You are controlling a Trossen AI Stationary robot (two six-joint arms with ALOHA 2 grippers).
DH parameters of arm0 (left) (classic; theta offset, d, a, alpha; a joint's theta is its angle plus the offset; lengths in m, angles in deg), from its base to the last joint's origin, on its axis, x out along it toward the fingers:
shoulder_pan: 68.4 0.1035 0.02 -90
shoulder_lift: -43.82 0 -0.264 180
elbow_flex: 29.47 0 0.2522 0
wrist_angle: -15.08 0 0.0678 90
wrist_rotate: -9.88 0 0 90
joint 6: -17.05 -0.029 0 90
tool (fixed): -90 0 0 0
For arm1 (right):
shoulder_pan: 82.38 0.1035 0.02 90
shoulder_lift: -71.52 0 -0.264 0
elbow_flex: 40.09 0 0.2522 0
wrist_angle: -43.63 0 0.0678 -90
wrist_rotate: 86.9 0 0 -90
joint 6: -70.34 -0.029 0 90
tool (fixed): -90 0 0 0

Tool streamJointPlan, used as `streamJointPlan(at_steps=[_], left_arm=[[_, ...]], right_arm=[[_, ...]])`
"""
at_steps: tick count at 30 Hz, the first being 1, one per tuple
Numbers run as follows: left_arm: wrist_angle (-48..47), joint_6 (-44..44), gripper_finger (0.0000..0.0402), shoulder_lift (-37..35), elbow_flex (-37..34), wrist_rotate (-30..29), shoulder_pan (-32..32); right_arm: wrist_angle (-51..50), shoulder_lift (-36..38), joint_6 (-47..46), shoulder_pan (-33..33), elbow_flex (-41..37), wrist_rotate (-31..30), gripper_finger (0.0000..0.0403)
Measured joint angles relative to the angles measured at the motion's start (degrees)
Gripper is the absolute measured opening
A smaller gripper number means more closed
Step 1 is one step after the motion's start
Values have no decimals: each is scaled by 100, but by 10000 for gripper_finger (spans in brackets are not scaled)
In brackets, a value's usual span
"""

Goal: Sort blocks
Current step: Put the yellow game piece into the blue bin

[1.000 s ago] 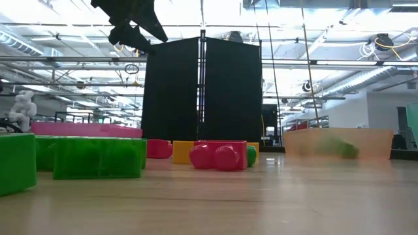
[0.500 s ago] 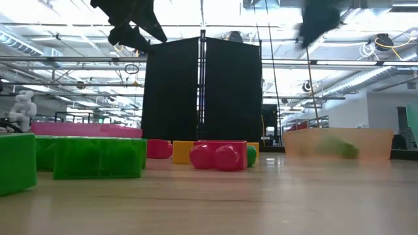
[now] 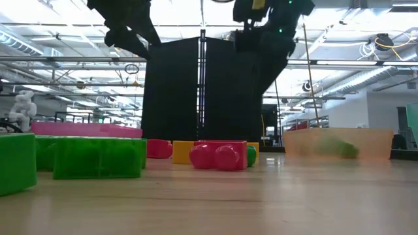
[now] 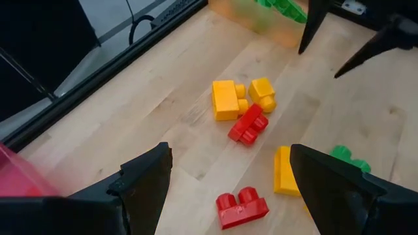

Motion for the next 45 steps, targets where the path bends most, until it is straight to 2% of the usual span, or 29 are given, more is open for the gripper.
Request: streamJointPlan(at_steps=[4, 10, 16, 25, 31, 39, 45], left_arm=[[-144, -12, 310, 0, 0, -95, 0], [-259, -17, 310, 0, 0, -291, 0], [-296, -10, 310, 0, 0, -291, 0], [-504, 1, 310, 0, -2, -292, 0], [-589, -1, 310, 0, -2, -312, 2], [-587, 2, 310, 0, -4, -313, 2], [-589, 4, 310, 0, -6, -314, 0]], right_arm=[[105, -314, 940, -1, 0, 10, 267], [453, -1178, 1670, -51, 43, -50, 289], [281, -1767, 2432, -42, 253, -1008, 310], [-64, -1579, 2662, -63, 720, -1019, 303], [-114, -1635, 3067, -364, 769, -1011, 303], [114, -1882, 3496, -615, 769, -838, 302], [90, -1889, 3417, -759, 769, -528, 302]])
